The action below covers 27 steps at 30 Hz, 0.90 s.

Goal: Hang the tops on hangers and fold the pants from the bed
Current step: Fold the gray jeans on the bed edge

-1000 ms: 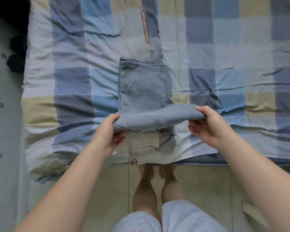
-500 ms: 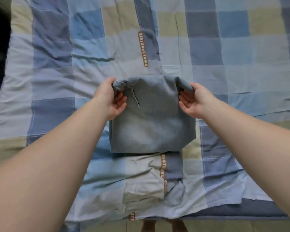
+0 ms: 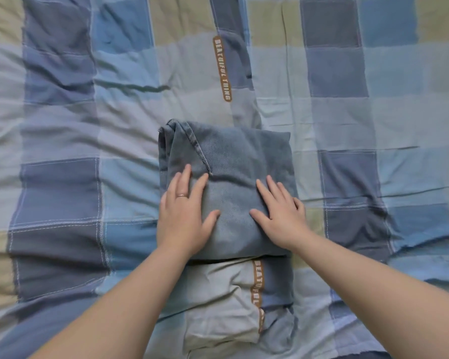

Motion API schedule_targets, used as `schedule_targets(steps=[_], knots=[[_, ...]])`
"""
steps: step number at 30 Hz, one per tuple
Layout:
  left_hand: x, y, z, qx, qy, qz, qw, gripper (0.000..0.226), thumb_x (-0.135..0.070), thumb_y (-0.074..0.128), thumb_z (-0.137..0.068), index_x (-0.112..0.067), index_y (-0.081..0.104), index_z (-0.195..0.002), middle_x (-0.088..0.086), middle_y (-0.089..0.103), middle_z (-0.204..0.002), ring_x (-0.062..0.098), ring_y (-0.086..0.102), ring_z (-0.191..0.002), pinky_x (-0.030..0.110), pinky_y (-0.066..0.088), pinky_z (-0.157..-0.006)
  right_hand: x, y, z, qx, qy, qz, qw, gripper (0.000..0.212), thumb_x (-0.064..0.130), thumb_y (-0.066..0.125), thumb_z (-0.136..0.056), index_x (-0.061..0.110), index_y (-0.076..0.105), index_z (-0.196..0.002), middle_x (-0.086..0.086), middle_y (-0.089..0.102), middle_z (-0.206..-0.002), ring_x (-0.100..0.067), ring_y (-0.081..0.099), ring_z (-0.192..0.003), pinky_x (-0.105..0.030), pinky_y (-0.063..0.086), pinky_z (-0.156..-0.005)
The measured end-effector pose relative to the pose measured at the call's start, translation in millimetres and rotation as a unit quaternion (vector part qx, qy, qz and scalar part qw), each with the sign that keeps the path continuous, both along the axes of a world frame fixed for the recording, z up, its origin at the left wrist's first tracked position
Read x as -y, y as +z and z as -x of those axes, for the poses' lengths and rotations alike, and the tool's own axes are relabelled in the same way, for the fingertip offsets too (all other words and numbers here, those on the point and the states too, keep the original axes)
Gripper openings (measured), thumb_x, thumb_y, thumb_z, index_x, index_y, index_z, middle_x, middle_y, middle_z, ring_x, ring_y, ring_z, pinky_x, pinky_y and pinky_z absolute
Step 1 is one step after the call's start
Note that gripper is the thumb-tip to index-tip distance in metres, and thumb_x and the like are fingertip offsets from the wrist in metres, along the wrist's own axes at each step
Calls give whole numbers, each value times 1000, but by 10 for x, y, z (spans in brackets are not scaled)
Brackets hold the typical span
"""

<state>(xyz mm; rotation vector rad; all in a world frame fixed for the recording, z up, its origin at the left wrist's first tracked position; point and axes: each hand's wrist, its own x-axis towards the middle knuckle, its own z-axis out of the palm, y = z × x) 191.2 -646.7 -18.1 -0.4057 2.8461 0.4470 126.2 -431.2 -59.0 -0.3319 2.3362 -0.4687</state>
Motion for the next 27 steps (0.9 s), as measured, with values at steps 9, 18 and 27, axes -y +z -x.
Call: schedule_targets(steps=[9,18,27], knots=[[170,20,252,30,367,-214,905,120,-58,84,-68,-23,11,-157,10,40,-156,28,43,-140,43,37,-113,-306,32,85,-51,-230,166,957,93,33,71,-91,21,12,-161,-2,18,-166,-18,17,-152,-38,15,-124],[155,-42,295,133,372,-142,908,109,-78,75,-61,-16,32,-139,16,45,-146,37,48,-132,46,40,-106,-291,-151,216,209,-398,257,856,64,29,81,-82,16,53,-138,-1,68,-128,-16,66,-114,-37,49,-105],[248,-22,191,165,426,-232,859,106,-72,82,-58,-5,55,-136,12,61,-137,31,59,-122,35,46,-96,-342,-61,322,364,-400,251,803,72,47,85,-56,16,70,-119,-2,78,-105,-21,74,-98,-35,56,-88]])
